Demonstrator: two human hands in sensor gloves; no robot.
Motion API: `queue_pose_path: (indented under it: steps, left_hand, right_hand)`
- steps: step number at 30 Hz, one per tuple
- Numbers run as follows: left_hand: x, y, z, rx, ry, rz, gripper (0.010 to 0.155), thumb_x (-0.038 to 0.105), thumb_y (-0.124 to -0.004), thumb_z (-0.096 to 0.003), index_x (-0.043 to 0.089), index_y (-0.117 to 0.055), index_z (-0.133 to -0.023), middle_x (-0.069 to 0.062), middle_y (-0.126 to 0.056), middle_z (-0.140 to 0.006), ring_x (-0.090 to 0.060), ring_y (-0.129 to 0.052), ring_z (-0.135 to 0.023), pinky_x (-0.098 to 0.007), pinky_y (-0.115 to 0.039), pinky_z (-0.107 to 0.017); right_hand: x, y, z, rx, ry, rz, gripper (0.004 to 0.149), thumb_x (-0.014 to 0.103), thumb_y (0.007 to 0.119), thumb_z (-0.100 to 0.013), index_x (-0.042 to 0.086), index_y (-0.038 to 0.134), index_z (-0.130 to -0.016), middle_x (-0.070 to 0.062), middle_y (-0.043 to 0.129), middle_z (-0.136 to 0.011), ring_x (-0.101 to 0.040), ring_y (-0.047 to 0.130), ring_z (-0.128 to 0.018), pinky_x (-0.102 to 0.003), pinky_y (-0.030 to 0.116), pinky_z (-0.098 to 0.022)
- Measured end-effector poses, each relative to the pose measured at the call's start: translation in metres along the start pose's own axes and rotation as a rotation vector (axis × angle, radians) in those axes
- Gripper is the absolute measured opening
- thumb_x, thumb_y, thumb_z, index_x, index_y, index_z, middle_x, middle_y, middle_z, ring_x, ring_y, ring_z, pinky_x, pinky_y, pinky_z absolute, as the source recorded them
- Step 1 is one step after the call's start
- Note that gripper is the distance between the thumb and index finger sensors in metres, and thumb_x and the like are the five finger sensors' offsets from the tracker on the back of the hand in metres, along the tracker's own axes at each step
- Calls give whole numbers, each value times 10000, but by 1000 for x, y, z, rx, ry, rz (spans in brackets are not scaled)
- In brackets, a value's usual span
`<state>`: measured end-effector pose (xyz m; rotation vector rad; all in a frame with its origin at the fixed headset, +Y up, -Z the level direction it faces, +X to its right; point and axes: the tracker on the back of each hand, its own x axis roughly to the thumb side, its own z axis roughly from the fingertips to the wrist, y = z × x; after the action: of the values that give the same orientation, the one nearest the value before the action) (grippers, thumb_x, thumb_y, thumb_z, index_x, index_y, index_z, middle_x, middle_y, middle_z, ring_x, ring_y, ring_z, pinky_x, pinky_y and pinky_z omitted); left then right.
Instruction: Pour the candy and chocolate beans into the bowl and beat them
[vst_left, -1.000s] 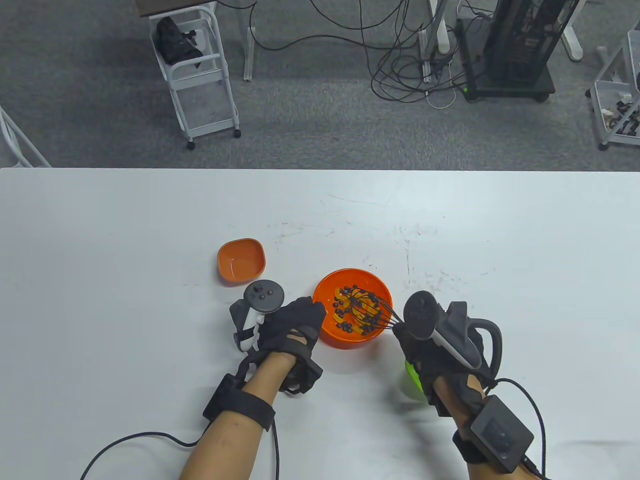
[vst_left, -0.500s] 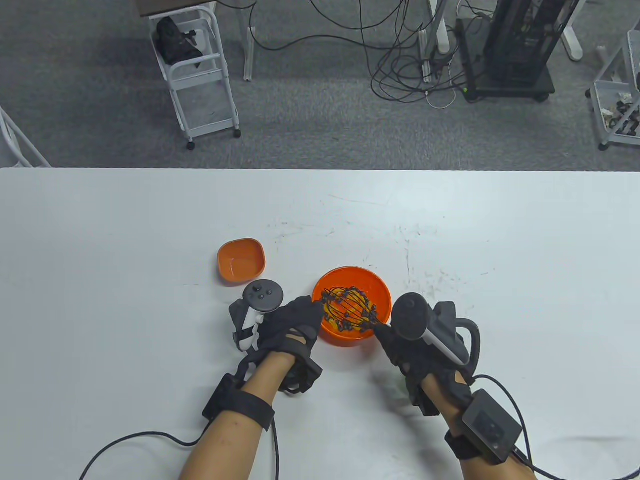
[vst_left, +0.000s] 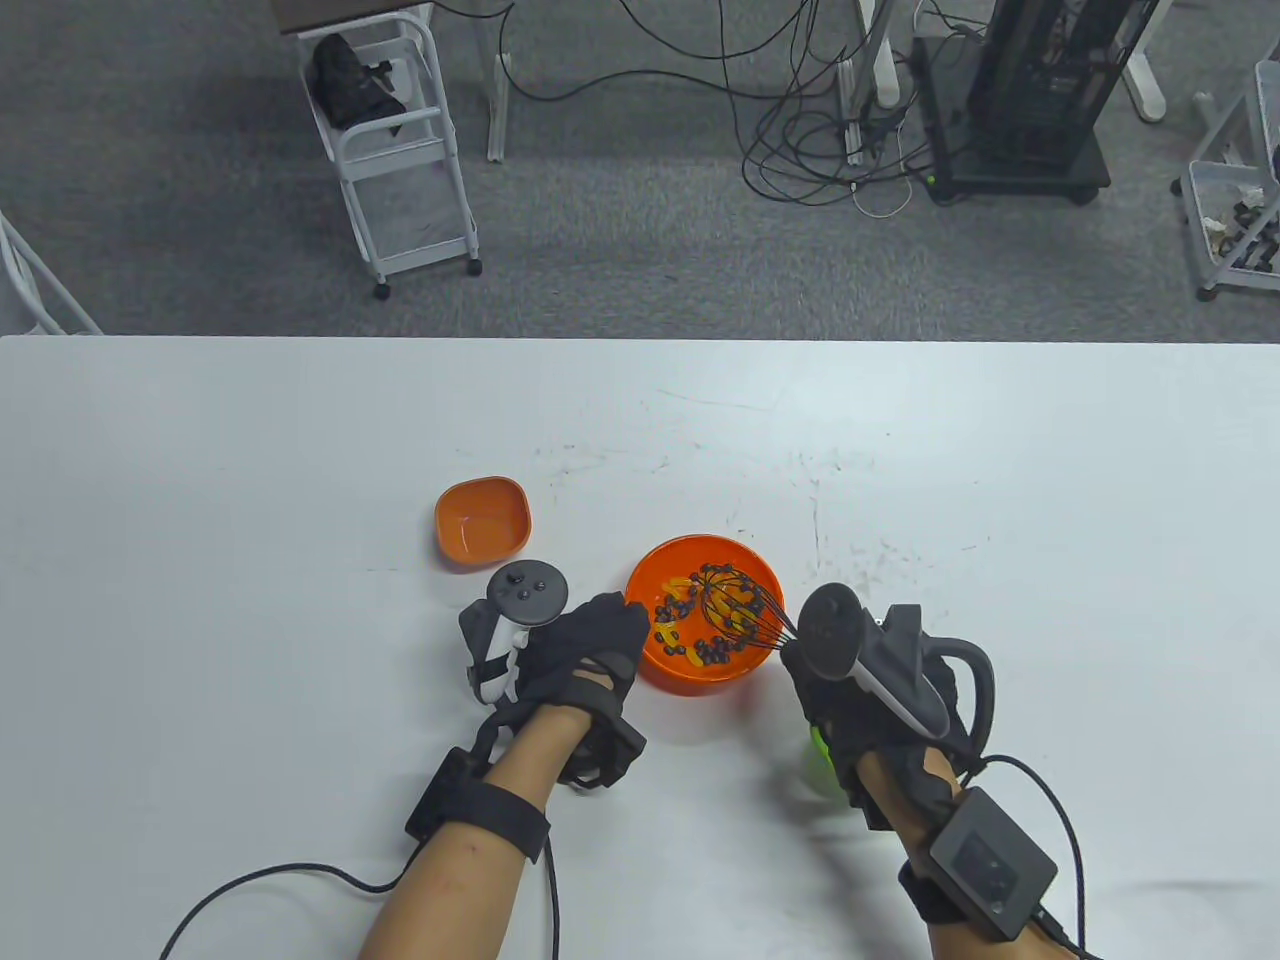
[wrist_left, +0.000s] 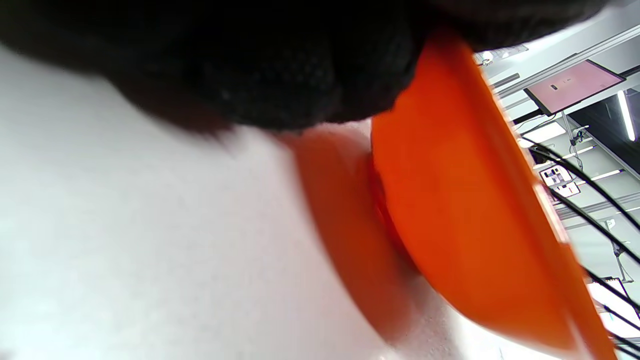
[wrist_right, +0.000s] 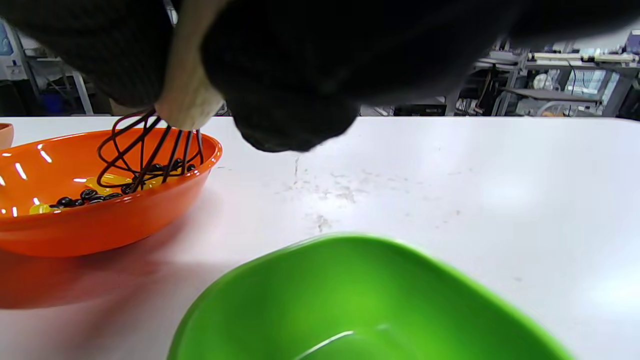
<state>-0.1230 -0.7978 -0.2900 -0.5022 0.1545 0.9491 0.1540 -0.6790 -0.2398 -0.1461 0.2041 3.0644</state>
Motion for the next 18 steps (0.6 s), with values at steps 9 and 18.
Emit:
queue_pose_path:
  steps: [9, 18]
  left_hand:
    - [0, 1, 0, 2, 4, 2, 465, 628, -678, -482, 241, -817, -697, 74, -980, -509, -162, -986, -304, -348, -879, -188]
    - [1, 0, 1, 15, 10, -4, 465, 641, -681, -483, 250, -820, -693, 81, -981, -507, -159, -986, -305, -344, -878, -189]
  right_hand:
    - [9, 17, -7, 39, -99, -118, 608, 605, 738, -472, 93, 931, -736, -21, 1017, -344, -204, 951, -18, -382, 877, -11]
    - [-4, -6, 7, 104, -139, -77, 587, 614, 821, -454, 118, 968, -732, -38, 1028, -341, -237, 948, -30, -406, 866, -31]
